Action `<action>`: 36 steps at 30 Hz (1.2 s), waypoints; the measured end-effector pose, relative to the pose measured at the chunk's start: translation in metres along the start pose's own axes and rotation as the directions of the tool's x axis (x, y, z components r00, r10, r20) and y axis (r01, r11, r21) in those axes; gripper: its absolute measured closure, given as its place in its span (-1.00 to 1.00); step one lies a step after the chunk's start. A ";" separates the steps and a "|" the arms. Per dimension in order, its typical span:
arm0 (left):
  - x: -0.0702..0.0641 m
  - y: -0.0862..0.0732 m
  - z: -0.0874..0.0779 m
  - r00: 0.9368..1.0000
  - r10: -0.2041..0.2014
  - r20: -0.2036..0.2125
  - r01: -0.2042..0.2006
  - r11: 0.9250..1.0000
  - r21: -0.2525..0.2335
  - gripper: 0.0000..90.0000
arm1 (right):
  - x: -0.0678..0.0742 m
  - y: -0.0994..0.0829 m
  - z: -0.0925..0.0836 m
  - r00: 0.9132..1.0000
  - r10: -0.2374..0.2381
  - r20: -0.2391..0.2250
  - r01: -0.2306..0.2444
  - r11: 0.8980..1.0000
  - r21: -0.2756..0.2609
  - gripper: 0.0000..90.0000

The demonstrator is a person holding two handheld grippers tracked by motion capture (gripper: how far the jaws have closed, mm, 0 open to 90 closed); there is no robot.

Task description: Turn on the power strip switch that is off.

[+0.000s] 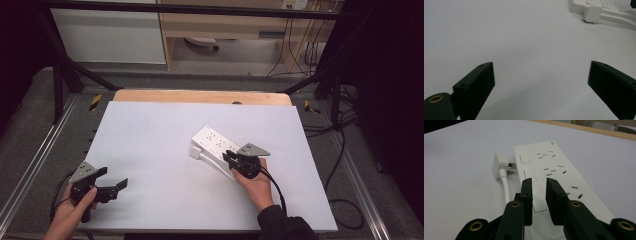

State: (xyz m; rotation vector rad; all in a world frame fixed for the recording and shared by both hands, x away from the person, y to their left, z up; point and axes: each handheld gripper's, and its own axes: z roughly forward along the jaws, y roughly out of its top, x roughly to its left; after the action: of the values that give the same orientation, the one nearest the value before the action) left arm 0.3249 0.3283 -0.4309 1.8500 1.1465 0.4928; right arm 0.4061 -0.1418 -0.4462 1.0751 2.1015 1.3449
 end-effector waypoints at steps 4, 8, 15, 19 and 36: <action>0.000 0.000 0.000 1.000 0.001 0.003 -0.001 1.000 0.000 -0.84 | 0.000 0.001 -0.001 1.000 0.008 -0.004 -0.008 1.000 -0.005 0.59; 0.000 0.000 0.000 1.000 0.004 0.002 -0.004 1.000 0.002 -0.84 | 0.000 0.001 -0.001 1.000 0.018 -0.004 -0.018 1.000 -0.008 0.51; 0.000 0.000 0.000 1.000 0.006 0.004 -0.006 1.000 0.002 -0.84 | 0.001 0.002 -0.001 1.000 0.005 0.011 -0.005 1.000 0.005 0.28; 0.000 0.000 0.000 1.000 0.009 0.006 -0.009 1.000 0.003 -0.84 | 0.002 0.004 0.000 1.000 0.012 0.018 -0.013 1.000 0.005 0.09; -0.001 0.000 0.000 1.000 0.007 0.014 -0.007 1.000 -0.001 -0.84 | 0.005 0.020 -0.004 0.997 0.047 0.068 -0.047 0.999 0.001 -0.90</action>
State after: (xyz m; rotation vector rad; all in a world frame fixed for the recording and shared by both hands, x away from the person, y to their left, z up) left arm 0.3248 0.3274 -0.4312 1.8543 1.1311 0.4836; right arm 0.4085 -0.1354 -0.4262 1.1616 2.0418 1.3081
